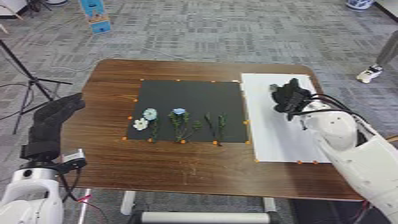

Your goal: Arrange flowers

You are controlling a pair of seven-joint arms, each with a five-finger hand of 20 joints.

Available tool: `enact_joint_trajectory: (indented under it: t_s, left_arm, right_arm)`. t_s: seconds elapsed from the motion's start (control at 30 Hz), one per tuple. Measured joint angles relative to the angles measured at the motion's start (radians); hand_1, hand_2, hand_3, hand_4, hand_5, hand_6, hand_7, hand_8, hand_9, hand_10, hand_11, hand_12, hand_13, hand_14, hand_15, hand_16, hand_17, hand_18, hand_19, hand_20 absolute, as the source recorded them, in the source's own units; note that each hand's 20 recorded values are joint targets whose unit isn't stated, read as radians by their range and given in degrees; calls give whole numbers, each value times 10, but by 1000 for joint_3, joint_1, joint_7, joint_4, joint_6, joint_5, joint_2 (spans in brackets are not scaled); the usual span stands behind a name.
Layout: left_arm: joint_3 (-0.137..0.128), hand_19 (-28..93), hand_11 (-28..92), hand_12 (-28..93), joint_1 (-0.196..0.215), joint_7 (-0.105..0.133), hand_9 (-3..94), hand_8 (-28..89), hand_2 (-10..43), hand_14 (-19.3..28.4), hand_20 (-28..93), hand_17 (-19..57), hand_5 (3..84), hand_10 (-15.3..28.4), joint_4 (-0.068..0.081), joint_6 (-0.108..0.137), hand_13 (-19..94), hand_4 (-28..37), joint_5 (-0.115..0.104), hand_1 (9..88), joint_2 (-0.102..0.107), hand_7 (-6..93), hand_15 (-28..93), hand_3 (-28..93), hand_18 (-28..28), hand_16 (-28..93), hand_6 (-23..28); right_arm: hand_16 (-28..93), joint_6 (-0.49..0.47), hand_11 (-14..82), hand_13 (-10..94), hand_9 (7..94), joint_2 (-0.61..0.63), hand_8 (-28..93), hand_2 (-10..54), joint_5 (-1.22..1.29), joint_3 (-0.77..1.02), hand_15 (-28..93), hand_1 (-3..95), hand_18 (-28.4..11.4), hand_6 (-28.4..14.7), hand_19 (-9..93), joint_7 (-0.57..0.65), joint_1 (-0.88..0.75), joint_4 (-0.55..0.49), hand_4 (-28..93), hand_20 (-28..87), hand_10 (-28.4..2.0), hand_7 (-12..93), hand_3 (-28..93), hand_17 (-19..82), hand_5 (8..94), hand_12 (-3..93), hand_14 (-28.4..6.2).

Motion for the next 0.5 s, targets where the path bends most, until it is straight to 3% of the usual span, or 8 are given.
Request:
enact_joint_trajectory:
  t_s: [0.27,0.5]
  left_arm:
    - [-22,13,195,117,17,-3,469,-87,30,122,138,47,458,119,2,2,328,-266,-9,249,9,167,93,725,47,1,25]
    - [-40,13,195,117,35,-1,471,-88,33,122,139,48,460,120,1,5,328,-272,-9,247,14,169,93,727,47,1,25]
  right_arm:
    - [397,89,382,625,827,111,96,37,230,-177,623,501,-224,24,716,66,79,-133,-267,635,-101,308,566,267,771,293,-139]
    - [396,90,375,621,826,21,88,36,213,-330,621,503,-220,24,714,58,249,-148,-268,634,-102,304,566,264,773,291,-139]
